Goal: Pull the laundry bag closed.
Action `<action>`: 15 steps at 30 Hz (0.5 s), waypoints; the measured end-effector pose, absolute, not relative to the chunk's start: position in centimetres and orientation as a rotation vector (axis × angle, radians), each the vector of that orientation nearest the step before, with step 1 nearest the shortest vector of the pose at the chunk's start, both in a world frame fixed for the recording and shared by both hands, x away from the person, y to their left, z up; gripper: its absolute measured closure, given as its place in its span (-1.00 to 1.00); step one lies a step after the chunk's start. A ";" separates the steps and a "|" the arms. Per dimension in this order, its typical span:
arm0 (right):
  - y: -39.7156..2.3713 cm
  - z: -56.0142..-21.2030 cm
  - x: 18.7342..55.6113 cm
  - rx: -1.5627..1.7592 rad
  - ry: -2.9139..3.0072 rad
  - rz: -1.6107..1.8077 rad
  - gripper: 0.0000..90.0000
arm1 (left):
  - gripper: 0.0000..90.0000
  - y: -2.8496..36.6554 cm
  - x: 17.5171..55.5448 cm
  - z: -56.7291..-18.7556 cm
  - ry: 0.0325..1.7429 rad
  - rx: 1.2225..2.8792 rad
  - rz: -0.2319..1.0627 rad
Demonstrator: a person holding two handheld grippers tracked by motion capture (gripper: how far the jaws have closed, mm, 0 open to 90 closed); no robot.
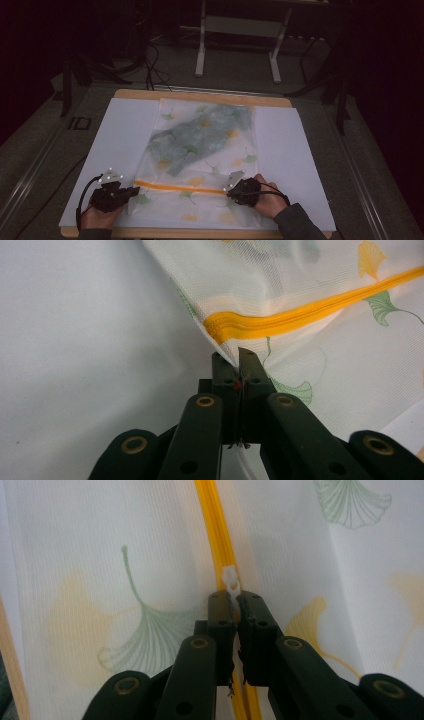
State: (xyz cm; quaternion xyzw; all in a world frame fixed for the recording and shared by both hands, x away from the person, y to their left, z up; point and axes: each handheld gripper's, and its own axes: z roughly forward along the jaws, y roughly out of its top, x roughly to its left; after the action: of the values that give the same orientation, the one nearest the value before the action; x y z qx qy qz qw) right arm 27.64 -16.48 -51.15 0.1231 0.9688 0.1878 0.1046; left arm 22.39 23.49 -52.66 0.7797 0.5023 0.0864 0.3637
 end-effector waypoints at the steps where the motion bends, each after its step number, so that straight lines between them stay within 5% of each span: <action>1: -16.5 -51.2 27.6 0.363 2.856 0.554 0.88 | 0.97 23.5 22.4 -52.7 1.293 2.006 0.222; 15: -19.1 -50.9 27.6 0.387 2.863 0.501 0.89 | 0.97 23.5 22.4 -52.7 1.293 2.009 0.226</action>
State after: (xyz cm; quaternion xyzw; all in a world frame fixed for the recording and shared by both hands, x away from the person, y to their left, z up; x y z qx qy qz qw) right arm 27.64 -19.06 -50.87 0.1313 0.9710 0.1701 0.1044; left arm 22.39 23.48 -52.70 0.7802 0.5023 0.0878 0.3623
